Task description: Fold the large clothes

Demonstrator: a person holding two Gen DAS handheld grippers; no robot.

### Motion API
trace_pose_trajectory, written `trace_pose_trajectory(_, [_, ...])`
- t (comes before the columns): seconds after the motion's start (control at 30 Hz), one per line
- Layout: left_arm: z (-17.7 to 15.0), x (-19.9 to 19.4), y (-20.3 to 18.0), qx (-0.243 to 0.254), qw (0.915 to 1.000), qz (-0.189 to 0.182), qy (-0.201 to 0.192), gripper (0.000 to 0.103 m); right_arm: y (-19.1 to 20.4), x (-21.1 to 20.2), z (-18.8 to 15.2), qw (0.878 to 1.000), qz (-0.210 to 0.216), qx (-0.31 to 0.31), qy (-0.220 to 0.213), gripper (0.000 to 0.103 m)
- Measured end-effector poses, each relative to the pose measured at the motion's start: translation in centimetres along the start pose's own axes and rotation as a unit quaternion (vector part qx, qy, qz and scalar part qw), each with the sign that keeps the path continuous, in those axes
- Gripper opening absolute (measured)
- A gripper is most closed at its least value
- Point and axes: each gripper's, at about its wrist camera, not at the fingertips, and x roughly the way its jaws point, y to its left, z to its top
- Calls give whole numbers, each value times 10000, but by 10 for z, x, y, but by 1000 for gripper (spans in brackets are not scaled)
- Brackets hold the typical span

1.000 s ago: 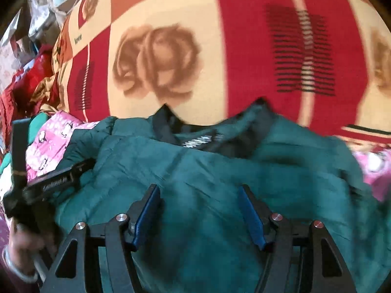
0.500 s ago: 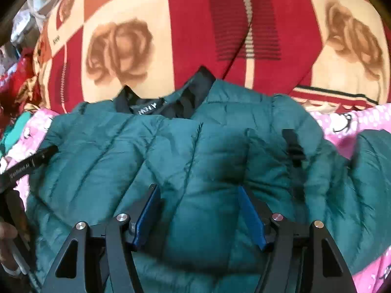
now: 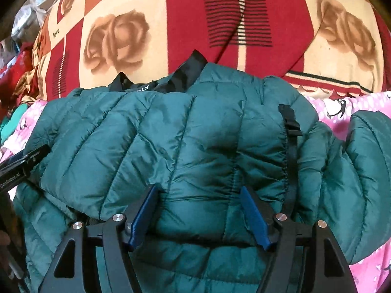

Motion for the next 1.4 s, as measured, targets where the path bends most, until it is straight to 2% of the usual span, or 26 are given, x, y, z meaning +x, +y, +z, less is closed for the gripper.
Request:
trace_pose_trajectory(0.37, [-2, 1, -3, 46, 9999, 107, -28, 91, 4, 0, 1, 10000, -54, -43, -5, 71])
trace_pose_trajectory(0.6, [-6, -23, 2, -85, 9998, 58, -170, 91, 8, -12, -2, 9998, -151, 40, -91, 71])
trace_pose_trajectory(0.8, [-16, -49, -10, 204, 9993, 48, -317, 91, 7, -8, -5, 9998, -201, 61, -32, 72])
trace_pose_trajectory(0.97, [-18, -72, -16, 252, 9984, 31, -508, 91, 6, -33, -9, 9995, -43, 263, -174, 72])
trace_pose_trajectory(1.4, [-23, -109, -32, 277, 9968, 53, -749, 91, 3, -76, -12, 9979, -55, 328, -558, 72])
